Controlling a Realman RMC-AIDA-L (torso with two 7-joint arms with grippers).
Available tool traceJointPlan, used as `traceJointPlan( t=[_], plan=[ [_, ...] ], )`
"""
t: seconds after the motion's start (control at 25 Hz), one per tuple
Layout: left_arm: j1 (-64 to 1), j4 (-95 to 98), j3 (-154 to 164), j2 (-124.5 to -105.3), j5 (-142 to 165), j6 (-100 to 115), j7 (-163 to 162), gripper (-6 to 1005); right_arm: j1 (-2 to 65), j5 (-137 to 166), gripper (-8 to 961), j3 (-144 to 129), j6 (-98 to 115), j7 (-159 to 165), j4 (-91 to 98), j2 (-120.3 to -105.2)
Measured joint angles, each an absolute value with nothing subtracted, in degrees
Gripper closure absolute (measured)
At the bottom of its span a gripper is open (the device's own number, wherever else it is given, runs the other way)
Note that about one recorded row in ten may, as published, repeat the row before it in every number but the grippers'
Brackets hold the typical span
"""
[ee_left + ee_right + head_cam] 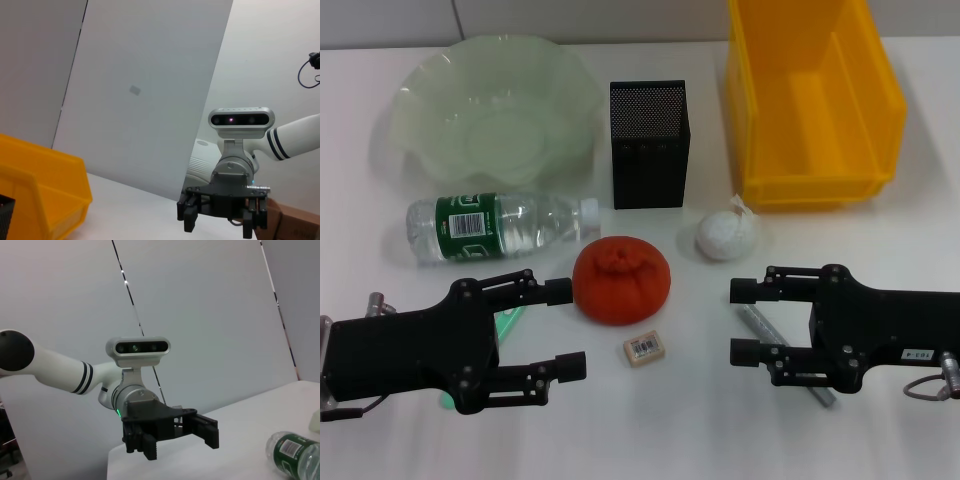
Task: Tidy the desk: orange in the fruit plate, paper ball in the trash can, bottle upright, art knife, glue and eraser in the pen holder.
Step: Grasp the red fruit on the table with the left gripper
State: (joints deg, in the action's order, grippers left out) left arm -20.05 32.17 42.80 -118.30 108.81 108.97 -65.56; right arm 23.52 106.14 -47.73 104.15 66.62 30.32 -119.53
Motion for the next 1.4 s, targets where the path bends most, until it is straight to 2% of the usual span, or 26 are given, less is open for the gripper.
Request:
traceJointPlan(
  t=[0.96,1.4],
  plan=[
    [-20.38,32.42,42.49,-118.38,108.37,108.49,-65.54,204,22.05,103.23,294,-45.36,104.15,61.9,27.6,-119.26],
    [-25.39,29.83,42.04,-118.82,108.01,98.58,-64.81,205,17.18,103.54,294,-39.34,103.57,59.75,25.41,-119.18]
  ],
)
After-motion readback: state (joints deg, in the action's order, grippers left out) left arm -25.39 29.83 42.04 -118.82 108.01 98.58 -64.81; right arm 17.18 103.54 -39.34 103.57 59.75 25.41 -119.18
